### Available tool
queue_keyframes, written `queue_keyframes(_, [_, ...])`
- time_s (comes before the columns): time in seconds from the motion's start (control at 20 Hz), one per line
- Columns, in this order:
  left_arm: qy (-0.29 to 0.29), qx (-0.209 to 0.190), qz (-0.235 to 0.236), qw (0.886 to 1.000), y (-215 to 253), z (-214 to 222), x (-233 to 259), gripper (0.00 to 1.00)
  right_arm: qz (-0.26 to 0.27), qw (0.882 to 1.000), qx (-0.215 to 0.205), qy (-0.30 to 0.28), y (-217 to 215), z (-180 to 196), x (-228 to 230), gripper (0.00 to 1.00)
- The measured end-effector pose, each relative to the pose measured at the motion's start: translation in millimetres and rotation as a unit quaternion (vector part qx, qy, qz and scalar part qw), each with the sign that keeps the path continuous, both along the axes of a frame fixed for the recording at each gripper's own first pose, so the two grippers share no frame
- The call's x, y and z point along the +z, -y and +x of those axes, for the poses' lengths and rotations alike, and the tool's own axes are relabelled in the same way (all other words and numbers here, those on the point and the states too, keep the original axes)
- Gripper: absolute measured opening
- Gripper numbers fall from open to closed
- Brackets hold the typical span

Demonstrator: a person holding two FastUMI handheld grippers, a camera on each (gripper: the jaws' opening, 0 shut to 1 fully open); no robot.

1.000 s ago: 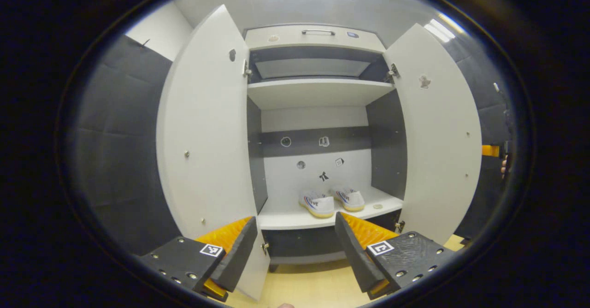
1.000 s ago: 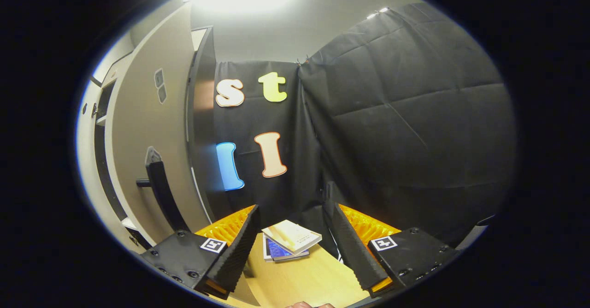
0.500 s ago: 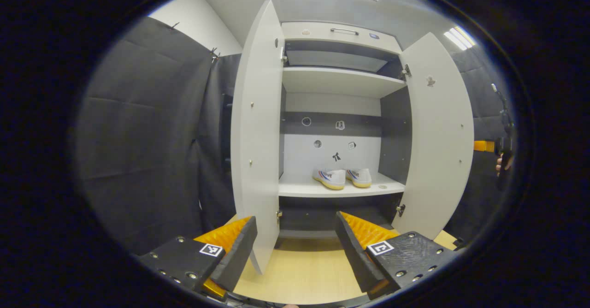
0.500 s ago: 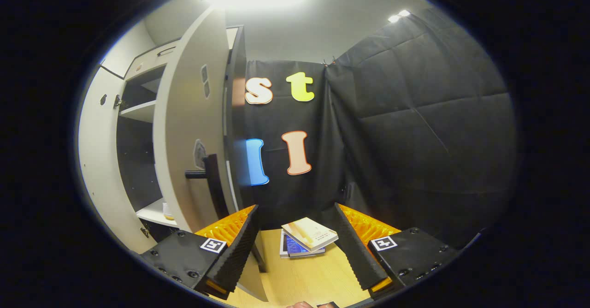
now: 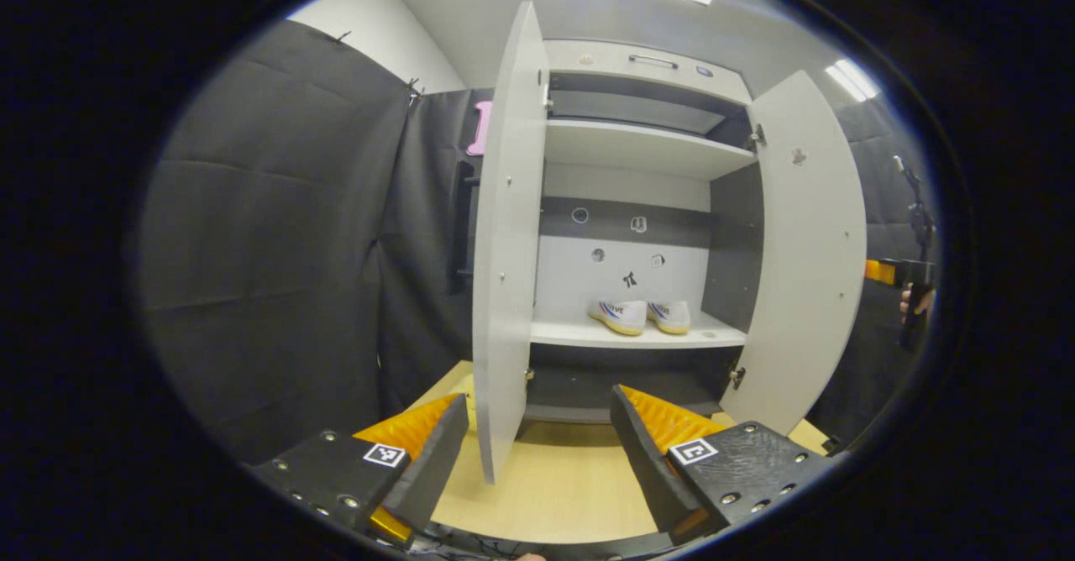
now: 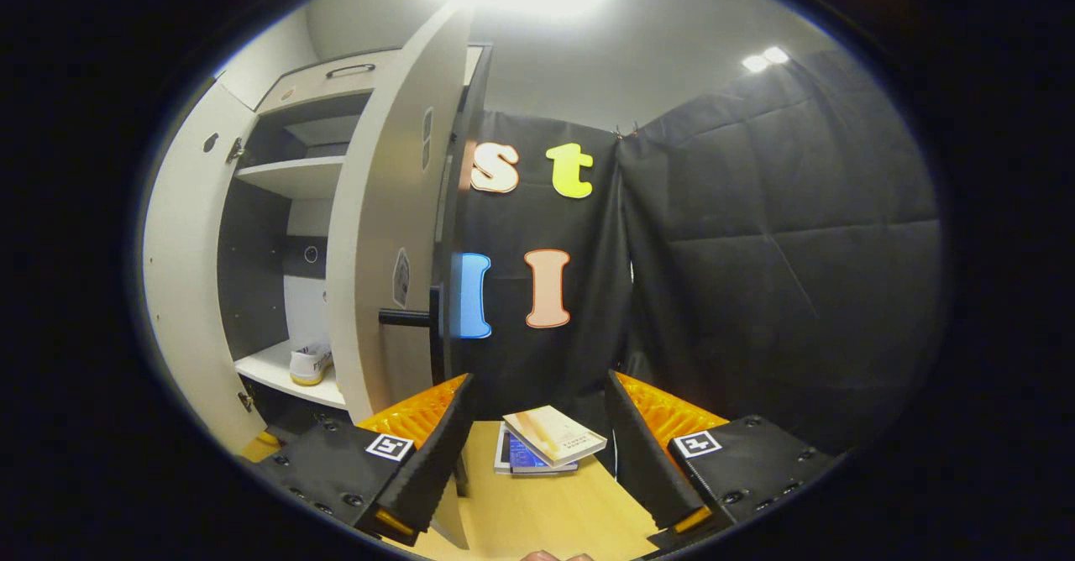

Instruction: Grab one shoe with the right hand and put it into the shoe cabinet, grab the other shoe with the left hand and put it into the shoe cabinet; then close the right door with the right hand and the left door with the left hand.

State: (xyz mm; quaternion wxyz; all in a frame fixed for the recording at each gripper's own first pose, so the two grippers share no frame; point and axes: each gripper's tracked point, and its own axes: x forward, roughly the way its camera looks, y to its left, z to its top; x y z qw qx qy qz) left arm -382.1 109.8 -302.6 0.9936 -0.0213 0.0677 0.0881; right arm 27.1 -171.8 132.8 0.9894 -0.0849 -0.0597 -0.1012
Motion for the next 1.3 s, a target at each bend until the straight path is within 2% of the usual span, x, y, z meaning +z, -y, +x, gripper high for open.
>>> queue_keyframes(0.05, [-0.001,0.002,0.0,1.0,-1.0,-0.7,-0.9,0.98,0.006,1.0,0.0,-0.002,-1.2,-0.7,-1.5,0.96])
queue_keyframes(0.25, [-0.017,-0.002,-0.001,1.0,1.0,1.4,-10.6,0.97,0.017,1.0,0.006,-0.004,-11.6,-0.7,-1.6,0.96])
queue_keyframes(0.3, [-0.018,-0.004,-0.003,1.0,2.6,0.9,-11.3,0.98,0.015,1.0,0.012,-0.006,-16.9,-1.0,-2.2,0.92])
queue_keyframes(0.35, [-0.017,-0.007,-0.004,1.0,2.6,0.4,-9.8,0.98,0.014,1.0,0.02,-0.007,-23.0,-1.3,-3.0,0.96])
queue_keyframes(0.4, [-0.015,-0.008,-0.003,1.0,2.9,0.7,-10.1,0.98,0.015,1.0,0.027,-0.008,-28.3,-1.5,-4.6,0.92])
queue_keyframes(0.65, [-0.015,-0.004,0.003,1.0,1.6,1.7,-10.3,0.97,0.003,0.998,0.062,-0.008,-62.7,2.3,-11.1,0.92])
queue_keyframes(0.7, [-0.017,-0.002,0.001,1.0,0.5,0.9,-11.0,0.98,0.0,0.998,0.067,-0.006,-69.5,2.6,-10.2,0.96])
queue_keyframes(0.75, [-0.018,0.001,0.001,1.0,0.2,-0.6,-11.4,0.98,-0.003,0.997,0.073,-0.005,-77.4,3.9,-10.5,0.92])
queue_keyframes(0.8, [-0.019,0.007,0.003,1.0,-0.1,-3.3,-10.1,0.98,-0.004,0.997,0.081,-0.005,-86.7,4.6,-11.6,0.96])
queue_keyframes(0.85, [-0.019,0.012,0.004,1.0,-1.0,-5.6,-8.3,0.98,-0.003,0.996,0.091,-0.005,-96.5,6.6,-12.6,0.96])
queue_keyframes(0.9, [-0.019,0.018,0.005,1.0,-1.5,-9.5,-6.3,0.98,-0.004,0.995,0.104,-0.006,-107.8,9.3,-14.3,0.92])
queue_keyframes(0.95, [-0.019,0.023,0.005,1.0,-4.0,-12.7,-4.9,0.97,-0.005,0.993,0.117,-0.007,-120.1,12.7,-15.5,0.97])
queue_keyframes(1.05, [-0.021,0.036,0.007,0.999,-17.0,-28.5,-10.2,0.98,-0.017,0.991,0.131,-0.005,-139.2,21.8,-15.1,0.92])
queue_keyframes(1.1, [-0.021,0.042,0.007,0.999,-21.9,-33.1,-10.7,0.97,-0.024,0.99,0.141,-0.004,-150.2,26.4,-15.8,0.97])
queue_keyframes(1.15, [-0.022,0.047,0.005,0.999,-25.4,-35.4,-10.2,0.98,-0.025,0.988,0.153,-0.006,-162.4,29.0,-17.0,0.97])
queue_keyframes(1.2, [-0.022,0.051,0.002,0.998,-29.1,-37.1,-9.6,0.98,-0.022,0.986,0.164,-0.007,-173.4,30.3,-17.9,0.92])
queue_keyframes(1.25, [-0.02,0.055,0.002,0.998,-34.4,-39.1,-7.9,0.98,-0.017,0.985,0.173,-0.006,-179.1,29.5,-17.5,0.98])
queue_keyframes(1.3, [-0.019,0.059,0.005,0.998,-42.2,-40.2,-6.7,0.98,-0.013,0.984,0.179,0.003,-182.7,27.4,-14.0,0.99])
